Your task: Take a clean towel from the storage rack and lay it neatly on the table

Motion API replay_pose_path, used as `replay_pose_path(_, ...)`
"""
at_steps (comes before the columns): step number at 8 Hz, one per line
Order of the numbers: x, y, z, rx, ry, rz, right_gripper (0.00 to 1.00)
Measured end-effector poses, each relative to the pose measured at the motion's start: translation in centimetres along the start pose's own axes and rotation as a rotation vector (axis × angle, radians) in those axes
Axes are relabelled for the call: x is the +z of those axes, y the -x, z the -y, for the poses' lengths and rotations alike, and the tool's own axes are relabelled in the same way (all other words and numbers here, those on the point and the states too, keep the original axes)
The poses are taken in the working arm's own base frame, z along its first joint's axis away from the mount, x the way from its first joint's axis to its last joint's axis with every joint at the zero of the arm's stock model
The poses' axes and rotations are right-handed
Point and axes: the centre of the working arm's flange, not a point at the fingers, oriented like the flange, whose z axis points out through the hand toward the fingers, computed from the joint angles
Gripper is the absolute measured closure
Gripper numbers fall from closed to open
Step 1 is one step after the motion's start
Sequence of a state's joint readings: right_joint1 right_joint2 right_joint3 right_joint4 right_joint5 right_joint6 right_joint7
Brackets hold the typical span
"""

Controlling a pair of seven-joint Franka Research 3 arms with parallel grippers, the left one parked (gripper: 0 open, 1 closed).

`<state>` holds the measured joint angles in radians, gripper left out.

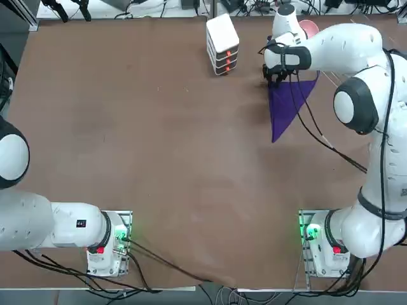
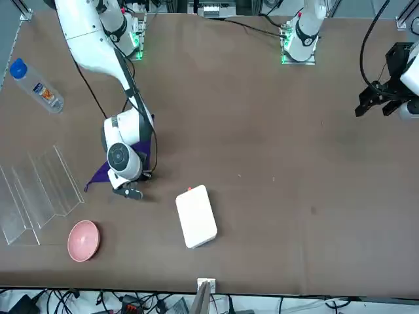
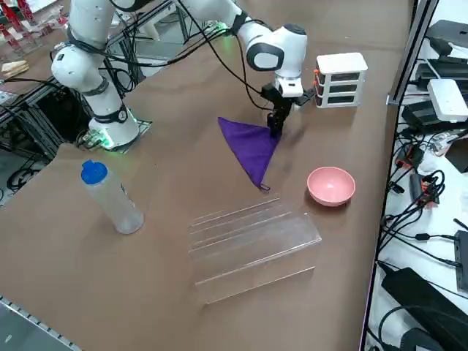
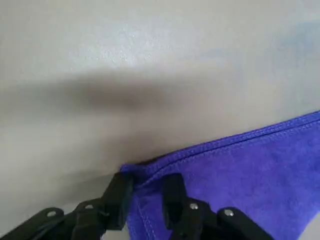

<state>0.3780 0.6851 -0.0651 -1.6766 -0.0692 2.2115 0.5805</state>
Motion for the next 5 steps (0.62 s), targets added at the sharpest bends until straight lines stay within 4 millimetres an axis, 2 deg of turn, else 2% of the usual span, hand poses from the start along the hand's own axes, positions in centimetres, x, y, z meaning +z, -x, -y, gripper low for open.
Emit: replay_pose_path(5,0.0,0.12,-0.11,0.004,0.012,0.018,0.6)
